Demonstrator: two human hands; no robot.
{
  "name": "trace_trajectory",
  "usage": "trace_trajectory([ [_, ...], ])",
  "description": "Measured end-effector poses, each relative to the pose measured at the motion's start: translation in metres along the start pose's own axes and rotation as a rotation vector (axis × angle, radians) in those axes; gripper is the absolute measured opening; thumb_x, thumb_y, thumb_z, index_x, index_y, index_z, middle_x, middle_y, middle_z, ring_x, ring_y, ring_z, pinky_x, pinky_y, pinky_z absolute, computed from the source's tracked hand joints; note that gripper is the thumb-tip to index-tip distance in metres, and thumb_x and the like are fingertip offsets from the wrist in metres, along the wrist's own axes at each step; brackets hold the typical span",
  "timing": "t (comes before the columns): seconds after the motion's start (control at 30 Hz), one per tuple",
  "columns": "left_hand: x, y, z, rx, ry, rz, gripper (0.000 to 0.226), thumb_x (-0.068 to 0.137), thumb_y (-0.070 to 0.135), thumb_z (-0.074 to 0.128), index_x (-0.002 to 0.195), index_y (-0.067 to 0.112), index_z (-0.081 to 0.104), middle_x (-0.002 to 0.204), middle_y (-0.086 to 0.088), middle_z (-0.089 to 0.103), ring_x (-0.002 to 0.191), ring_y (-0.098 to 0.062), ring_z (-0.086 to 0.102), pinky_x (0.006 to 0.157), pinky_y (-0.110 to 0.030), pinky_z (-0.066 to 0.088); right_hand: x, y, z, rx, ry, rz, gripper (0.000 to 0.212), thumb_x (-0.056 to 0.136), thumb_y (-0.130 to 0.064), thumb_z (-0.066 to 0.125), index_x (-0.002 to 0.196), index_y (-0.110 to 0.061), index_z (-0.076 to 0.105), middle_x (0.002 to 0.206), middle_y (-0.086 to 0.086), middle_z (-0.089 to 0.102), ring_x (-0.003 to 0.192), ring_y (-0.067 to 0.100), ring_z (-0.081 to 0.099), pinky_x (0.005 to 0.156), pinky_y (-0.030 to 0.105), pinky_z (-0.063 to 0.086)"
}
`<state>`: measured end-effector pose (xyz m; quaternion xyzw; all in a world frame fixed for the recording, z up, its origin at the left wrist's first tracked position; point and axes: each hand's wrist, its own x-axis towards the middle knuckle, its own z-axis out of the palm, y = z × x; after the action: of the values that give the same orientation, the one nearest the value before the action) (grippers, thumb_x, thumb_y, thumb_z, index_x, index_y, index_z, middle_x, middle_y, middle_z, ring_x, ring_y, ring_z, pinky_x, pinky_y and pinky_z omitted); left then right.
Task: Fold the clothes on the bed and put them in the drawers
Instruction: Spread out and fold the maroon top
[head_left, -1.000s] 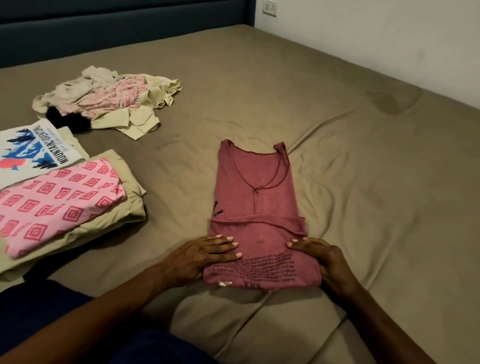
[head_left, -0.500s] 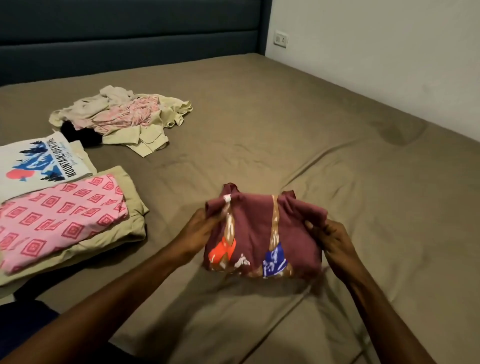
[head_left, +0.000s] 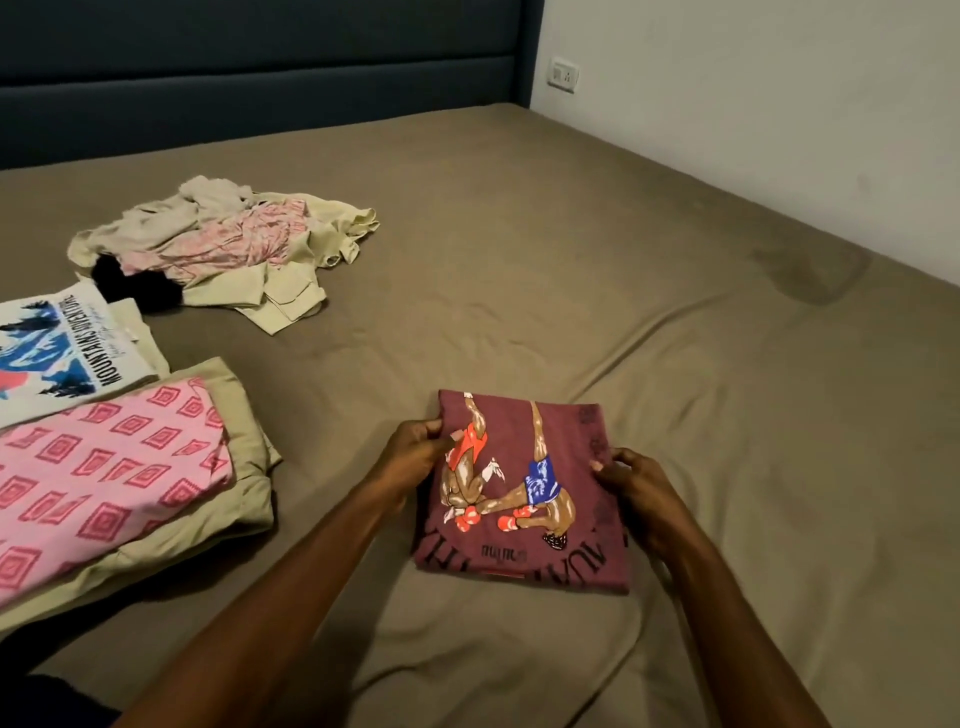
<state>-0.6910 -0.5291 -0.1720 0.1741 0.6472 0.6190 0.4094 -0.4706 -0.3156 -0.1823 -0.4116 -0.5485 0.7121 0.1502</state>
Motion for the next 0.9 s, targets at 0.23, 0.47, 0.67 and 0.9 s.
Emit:
trace_trajectory([
  [0.23,-0.008,-0.009,0.002,0.127,0.033,-0.11,0.02,0.097,0.005,0.061,0.109,0.002,0.076,0.102,-0.012,0.079,0.092,-0.027,0.076,0.079,-0.03,0.061,-0.002,0.02,0.008,-0.078,0.177,-0.084,0.012,0.1,-0.009,0.06,0.106,-0.003,0.068,0.101,0.022,0.076,0.084,0.035,0.075,0.079,0.051,0.063],
  [0.47,-0.021,-0.025,0.008,0.146,0.149,-0.067,0.037,0.074,0.045,0.076,0.092,0.014,0.081,0.089,-0.003,0.08,0.088,-0.021,0.077,0.091,-0.045,0.06,-0.028,0.045,0.015,-0.211,0.278,-0.155,0.02,0.091,-0.034,0.067,0.105,-0.021,0.068,0.1,0.003,0.078,0.09,0.025,0.076,0.085,0.055,0.061],
  [0.67,-0.051,-0.043,0.009,-0.031,0.061,-0.046,0.021,0.087,0.011,0.078,0.106,0.001,0.078,0.102,-0.017,0.078,0.096,-0.034,0.075,0.088,-0.044,0.061,-0.044,0.052,0.025,-0.156,0.234,-0.165,0.019,0.098,-0.027,0.07,0.106,-0.011,0.073,0.097,0.007,0.08,0.089,0.03,0.077,0.081,0.05,0.063],
  [0.9,-0.073,-0.053,0.008,-0.028,0.168,-0.093,0.035,0.092,0.035,0.075,0.084,0.001,0.078,0.08,-0.013,0.077,0.073,-0.025,0.069,0.068,-0.032,0.051,-0.065,0.057,0.031,-0.303,0.397,-0.213,0.028,0.102,-0.028,0.062,0.083,-0.009,0.069,0.076,0.003,0.075,0.074,0.029,0.072,0.062,0.033,0.053],
])
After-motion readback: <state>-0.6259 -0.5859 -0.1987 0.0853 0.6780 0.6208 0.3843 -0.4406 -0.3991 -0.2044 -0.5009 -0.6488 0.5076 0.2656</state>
